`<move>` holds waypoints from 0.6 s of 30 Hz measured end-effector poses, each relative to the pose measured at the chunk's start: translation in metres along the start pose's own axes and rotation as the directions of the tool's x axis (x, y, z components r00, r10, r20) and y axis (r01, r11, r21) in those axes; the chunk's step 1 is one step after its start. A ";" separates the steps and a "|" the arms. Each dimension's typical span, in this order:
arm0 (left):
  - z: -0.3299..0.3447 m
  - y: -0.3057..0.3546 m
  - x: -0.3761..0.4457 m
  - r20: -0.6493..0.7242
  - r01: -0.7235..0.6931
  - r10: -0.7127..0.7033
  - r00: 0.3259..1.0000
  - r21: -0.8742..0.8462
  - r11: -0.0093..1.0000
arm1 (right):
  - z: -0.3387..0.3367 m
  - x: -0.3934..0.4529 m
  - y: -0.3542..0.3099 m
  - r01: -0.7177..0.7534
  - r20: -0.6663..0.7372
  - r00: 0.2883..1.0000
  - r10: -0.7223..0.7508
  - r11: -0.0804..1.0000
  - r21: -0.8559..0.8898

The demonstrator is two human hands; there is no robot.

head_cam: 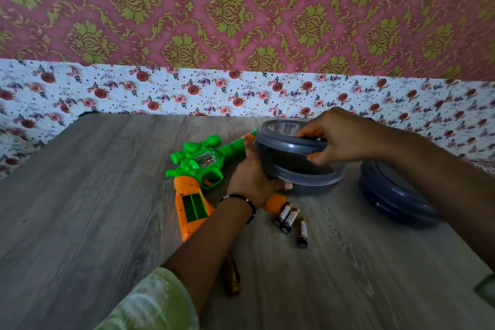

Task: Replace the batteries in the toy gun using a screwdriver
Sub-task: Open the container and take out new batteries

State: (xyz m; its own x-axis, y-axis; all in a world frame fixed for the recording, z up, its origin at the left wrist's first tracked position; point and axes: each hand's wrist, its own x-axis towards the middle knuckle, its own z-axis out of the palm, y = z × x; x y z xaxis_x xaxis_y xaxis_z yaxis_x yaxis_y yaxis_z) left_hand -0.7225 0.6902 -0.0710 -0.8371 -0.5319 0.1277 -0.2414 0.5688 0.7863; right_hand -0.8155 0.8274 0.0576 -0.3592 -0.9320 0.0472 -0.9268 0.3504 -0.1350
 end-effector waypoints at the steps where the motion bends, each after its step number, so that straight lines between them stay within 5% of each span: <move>1: 0.000 0.000 0.000 0.005 0.005 -0.005 1.000 0.000 1.000 | -0.003 -0.001 0.001 -0.007 -0.021 1.000 0.008 1.000 0.022; 8: -0.002 -0.002 0.002 0.046 -0.007 0.003 0.999 0.093 0.996 | -0.017 -0.008 0.024 -0.102 -0.245 0.965 0.098 0.995 -0.006; 18: -0.015 -0.003 0.002 0.078 -0.127 0.108 0.991 0.307 0.943 | 0.025 0.018 0.069 -0.293 -0.283 0.925 0.253 0.950 -0.109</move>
State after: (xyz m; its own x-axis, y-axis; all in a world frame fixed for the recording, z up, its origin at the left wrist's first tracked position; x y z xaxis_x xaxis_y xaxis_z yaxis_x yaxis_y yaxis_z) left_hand -0.7157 0.6781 -0.0640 -0.8941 -0.4166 0.1645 -0.2718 0.7965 0.5402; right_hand -0.8838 0.8323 0.0239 -0.5980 -0.7472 0.2900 -0.7867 0.6164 -0.0340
